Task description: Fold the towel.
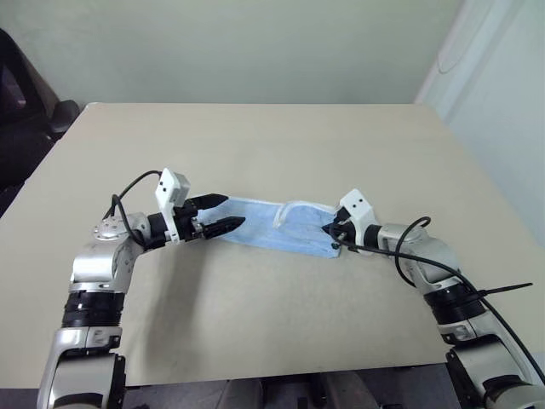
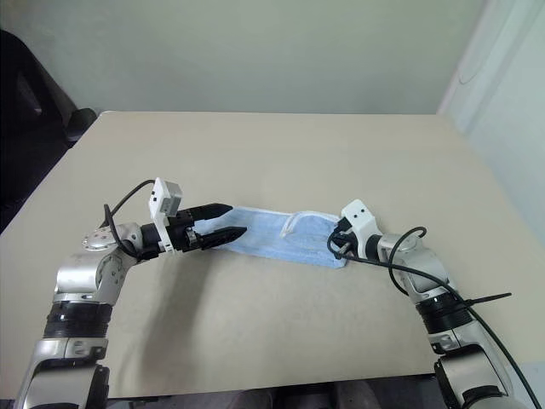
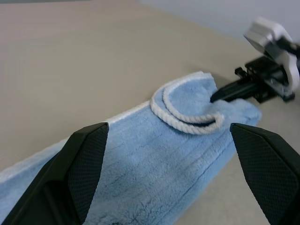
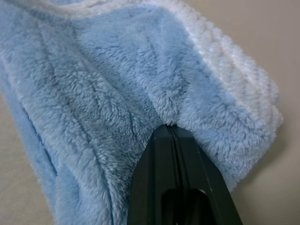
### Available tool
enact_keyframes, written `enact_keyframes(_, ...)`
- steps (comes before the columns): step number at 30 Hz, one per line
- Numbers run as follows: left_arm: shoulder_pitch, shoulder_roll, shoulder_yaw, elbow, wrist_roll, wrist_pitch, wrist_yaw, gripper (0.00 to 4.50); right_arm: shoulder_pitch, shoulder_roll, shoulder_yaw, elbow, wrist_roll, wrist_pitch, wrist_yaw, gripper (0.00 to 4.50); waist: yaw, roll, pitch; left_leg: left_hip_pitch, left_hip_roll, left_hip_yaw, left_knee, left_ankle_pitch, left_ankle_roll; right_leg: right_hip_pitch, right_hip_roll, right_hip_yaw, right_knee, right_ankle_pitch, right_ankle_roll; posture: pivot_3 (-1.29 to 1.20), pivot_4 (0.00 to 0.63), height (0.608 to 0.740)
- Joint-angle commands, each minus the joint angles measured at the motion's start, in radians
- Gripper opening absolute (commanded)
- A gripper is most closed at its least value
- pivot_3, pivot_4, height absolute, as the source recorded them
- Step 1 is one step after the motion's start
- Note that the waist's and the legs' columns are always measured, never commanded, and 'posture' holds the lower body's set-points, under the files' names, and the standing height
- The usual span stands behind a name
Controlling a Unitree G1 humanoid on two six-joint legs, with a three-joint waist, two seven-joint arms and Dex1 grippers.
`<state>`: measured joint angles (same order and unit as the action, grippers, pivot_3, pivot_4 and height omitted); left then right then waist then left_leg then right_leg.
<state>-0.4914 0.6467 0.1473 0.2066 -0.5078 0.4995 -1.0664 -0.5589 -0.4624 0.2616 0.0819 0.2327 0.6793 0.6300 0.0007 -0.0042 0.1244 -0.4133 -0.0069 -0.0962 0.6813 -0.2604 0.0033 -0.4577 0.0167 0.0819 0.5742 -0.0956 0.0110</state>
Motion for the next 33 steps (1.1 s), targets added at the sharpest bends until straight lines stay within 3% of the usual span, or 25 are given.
enact_keyframes(1, 0.042, 0.004, 0.081, -0.093, -0.091, 0.103, 0.049, 4.5, 0.005, 0.014, -0.039, -0.01, 0.013, -0.009, 0.018, 0.04, -0.002, 0.0, 0.0, 0.0, 0.0, 0.0, 0.0, 0.0, 0.0, 0.0, 0.0, 0.0, 0.0, 0.0, 0.0, 0.0, 0.15, 0.74)
enact_keyframes(5, 0.104, -0.02, 0.204, -0.187, -0.242, 0.269, 0.17, 4.5, -0.014, 0.022, -0.107, -0.064, 0.057, -0.013, 0.036, 0.04, -0.004, 0.0, 0.0, -0.001, 0.0, 0.0, -0.001, -0.001, -0.001, -0.001, 0.0, 0.0, -0.001, 0.0, 0.001, 0.0, 0.15, 0.74)
enact_keyframes(12, 0.153, -0.13, 0.425, -0.298, -0.496, 0.497, 0.531, 4.5, -0.038, 0.025, -0.136, -0.09, 0.064, -0.03, 0.053, 0.04, -0.003, 0.0, 0.0, 0.0, 0.0, 0.0, -0.001, -0.001, -0.002, 0.0, 0.001, 0.0, -0.001, -0.001, 0.001, 0.0, 0.15, 0.74)
enact_keyframes(15, 0.153, -0.198, 0.489, -0.356, -0.609, 0.559, 0.751, 4.5, -0.044, 0.022, -0.128, -0.062, 0.041, -0.061, 0.055, 0.04, 0.001, 0.0, 0.0, 0.001, 0.0, 0.0, -0.001, 0.0, -0.003, 0.002, 0.0, 0.0, -0.001, -0.001, 0.001, 0.0, 0.15, 0.74)
enact_keyframes(19, 0.105, -0.256, 0.555, -0.41, -0.684, 0.614, 1.183, 4.5, -0.063, 0.027, -0.122, -0.007, 0.028, -0.096, 0.074, 0.04, 0.0, 0.0, 0.001, 0.005, 0.0, 0.001, -0.001, 0.0, -0.003, 0.005, 0.001, 0.0, -0.001, -0.001, 0.001, 0.0, 0.15, 0.74)
enact_keyframes(21, 0.077, -0.284, 0.586, -0.409, -0.791, 0.598, 1.366, 4.5, -0.072, 0.031, -0.12, 0.013, 0.028, -0.107, 0.083, 0.04, 0.0, 0.0, 0.001, 0.008, 0.0, 0.001, -0.002, 0.0, -0.003, 0.009, 0.001, 0.0, -0.001, -0.006, 0.01, 0.0, 0.15, 0.74)
enact_keyframes(29, 0.057, -0.262, 0.481, -0.438, -1.108, 0.539, 1.935, 4.5, -0.107, 0.056, -0.101, 0.101, -0.001, -0.159, 0.12, 0.04, 0.001, 0.0, 0.002, 0.014, 0.0, 0.002, -0.003, -0.001, -0.006, 0.013, 0.003, 0.0, -0.001, -0.002, 0.002, 0.0, 0.15, 0.74)
enact_keyframes(33, 0.075, -0.245, 0.413, -0.449, -1.172, 0.461, 2.198, 4.5, -0.118, 0.06, -0.1, 0.131, -0.014, -0.174, 0.128, 0.04, 0.003, 0.0, 0.003, 0.015, 0.0, 0.002, -0.003, 0.0, -0.007, 0.014, 0.003, 0.0, -0.001, -0.001, 0.001, 0.0, 0.15, 0.74)
